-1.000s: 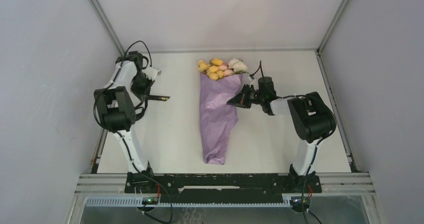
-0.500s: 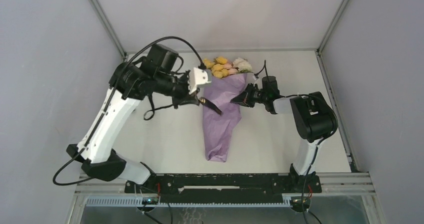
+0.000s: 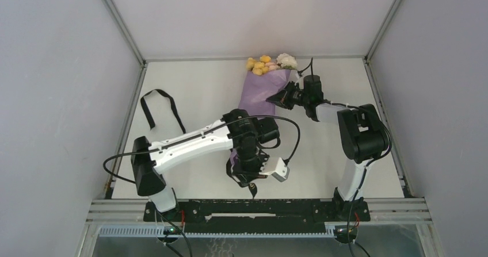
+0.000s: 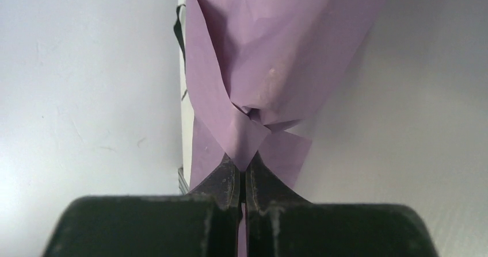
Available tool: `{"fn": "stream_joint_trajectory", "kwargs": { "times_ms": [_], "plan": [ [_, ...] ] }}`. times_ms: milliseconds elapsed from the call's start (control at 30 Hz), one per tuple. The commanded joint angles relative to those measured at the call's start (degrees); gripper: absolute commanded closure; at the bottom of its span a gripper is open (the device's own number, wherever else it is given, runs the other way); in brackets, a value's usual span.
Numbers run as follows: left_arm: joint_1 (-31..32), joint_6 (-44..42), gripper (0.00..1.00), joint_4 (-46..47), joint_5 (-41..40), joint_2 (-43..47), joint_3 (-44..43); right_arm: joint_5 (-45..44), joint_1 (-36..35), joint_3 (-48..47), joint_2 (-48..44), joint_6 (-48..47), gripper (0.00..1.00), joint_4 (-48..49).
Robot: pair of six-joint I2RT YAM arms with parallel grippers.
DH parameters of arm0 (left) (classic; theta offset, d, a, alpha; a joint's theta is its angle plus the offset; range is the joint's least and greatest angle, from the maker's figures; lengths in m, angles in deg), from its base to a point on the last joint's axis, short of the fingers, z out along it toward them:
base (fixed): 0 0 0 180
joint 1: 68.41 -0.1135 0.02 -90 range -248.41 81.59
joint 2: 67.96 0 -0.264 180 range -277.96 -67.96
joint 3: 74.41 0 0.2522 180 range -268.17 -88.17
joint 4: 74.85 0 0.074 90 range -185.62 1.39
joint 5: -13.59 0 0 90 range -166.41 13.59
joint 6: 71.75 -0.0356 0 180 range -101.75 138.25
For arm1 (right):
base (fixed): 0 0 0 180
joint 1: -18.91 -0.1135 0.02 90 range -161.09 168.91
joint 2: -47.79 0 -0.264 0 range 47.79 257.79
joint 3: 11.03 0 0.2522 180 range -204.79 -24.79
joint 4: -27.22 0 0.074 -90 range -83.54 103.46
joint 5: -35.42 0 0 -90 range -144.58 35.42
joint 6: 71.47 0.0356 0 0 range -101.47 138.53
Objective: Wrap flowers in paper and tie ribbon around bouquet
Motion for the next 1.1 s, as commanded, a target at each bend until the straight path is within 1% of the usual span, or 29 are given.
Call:
{"fn": "stream_joint_trajectory", "kwargs": {
  "times_ms": [0,67,133,200,233,267,300,367,467,533,600,633,667,733,767,800,867,967,1067],
  "plan": [
    [2.8,-0.8,1.00,1.8,0.7,-4.3,-1.9,-1.3,-0.3,-3.5,-1.2,6.4,1.00,6.5],
    [4.8,-0.1,1.00,3.7,-0.4,-7.6,-1.8,-1.2,-0.3,-4.5,-0.5,8.2,1.00,7.5],
    [6.2,1.4,1.00,9.0,-3.4,-9.0,-0.4,-1.2,-0.3,-5.8,-0.2,8.5,1.00,6.8],
    [7.1,2.8,1.00,16.9,-8.4,-9.2,1.6,-1.0,-0.4,-6.4,-0.1,8.9,1.00,6.6],
    [7.4,3.3,1.00,22.9,-11.6,-9.2,2.5,-0.5,-0.3,-6.4,-0.2,9.4,1.00,6.9],
    [7.6,3.5,1.00,25.7,-15.0,-9.2,3.2,-0.1,-0.3,-6.3,-0.3,9.7,1.00,7.2],
    [7.9,3.5,1.00,30.9,-18.0,-9.4,3.4,0.4,-0.3,-6.5,-0.4,9.8,1.00,7.1],
    [8.3,3.8,1.00,38.6,-23.6,-9.4,2.7,1.5,-0.3,-7.1,-0.9,8.9,1.00,6.0],
    [8.5,5.4,1.00,47.3,-29.3,-8.3,-1.8,3.4,-0.1,-8.6,-1.9,5.6,1.00,2.1],
    [8.5,6.4,1.00,47.8,-33.7,-9.3,-8.7,4.0,0.2,-9.3,-2.7,3.1,1.00,-1.1],
    [8.4,6.1,1.00,49.3,-37.2,-10.1,-13.0,4.8,0.5,-9.7,-3.1,1.8,1.00,-2.5],
    [8.5,4.9,0.97,50.0,-38.6,-10.6,-13.7,5.2,0.7,-9.9,-3.2,1.2,1.00,-3.0],
    [8.4,3.8,0.86,50.5,-40.1,-10.9,-13.7,5.6,0.8,-10.1,-3.2,0.7,1.00,-3.7],
    [8.4,2.8,0.32,51.4,-42.6,-11.1,-11.7,6.3,0.7,-10.4,-3.3,-0.2,1.00,-4.9],
    [8.5,2.8,0.08,51.2,-43.5,-10.8,-10.3,6.5,0.6,-10.4,-3.3,-0.7,1.00,-5.4],
    [8.5,3.8,0.01,50.1,-43.1,-10.5,-10.0,6.7,0.4,-10.4,-3.3,-1.1,1.00,-5.8],
    [8.2,6.1,0.00,44.1,-39.6,-9.4,-11.6,7.2,0.1,-10.4,-3.3,-1.8,1.00,-6.5],
    [7.2,9.3,0.00,32.6,-33.0,-6.4,-15.9,7.5,-0.4,-10.4,-3.4,-3.4,1.00,-8.1],
    [4.1,11.5,0.00,23.9,-30.1,-2.4,-18.2,7.4,-0.9,-10.4,-3.7,-5.6,1.00,-10.3]
  ]
}}
